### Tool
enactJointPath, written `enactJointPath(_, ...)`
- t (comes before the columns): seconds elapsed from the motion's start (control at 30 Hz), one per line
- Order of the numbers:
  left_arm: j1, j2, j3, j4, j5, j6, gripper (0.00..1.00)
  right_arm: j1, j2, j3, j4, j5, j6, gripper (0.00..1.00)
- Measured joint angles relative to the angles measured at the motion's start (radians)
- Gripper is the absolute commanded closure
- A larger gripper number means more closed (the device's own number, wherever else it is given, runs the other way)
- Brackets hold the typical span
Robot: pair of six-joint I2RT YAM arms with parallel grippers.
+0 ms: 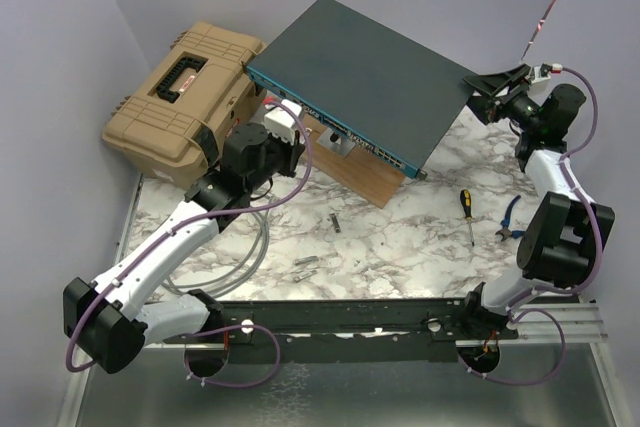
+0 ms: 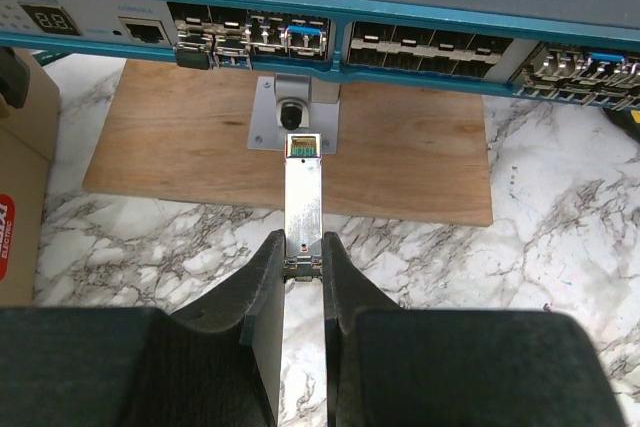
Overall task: Insert the plug into the switch port
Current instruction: Insert the connector into the switch port.
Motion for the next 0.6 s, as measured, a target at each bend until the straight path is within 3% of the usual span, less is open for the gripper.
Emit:
enactJointPath(0.4, 0.000, 0.054, 0.002, 0.028, 0.035, 0.008, 1.00, 0.018, 0.030, -0.015, 0.095, -0.042, 0.045, 0.27)
enactJointPath(0.6, 0.007, 0.060, 0.004, 0.054, 0.046, 0.008, 1.00, 0.025, 0.043, -0.022, 0.116, -0.053, 0.055, 0.37)
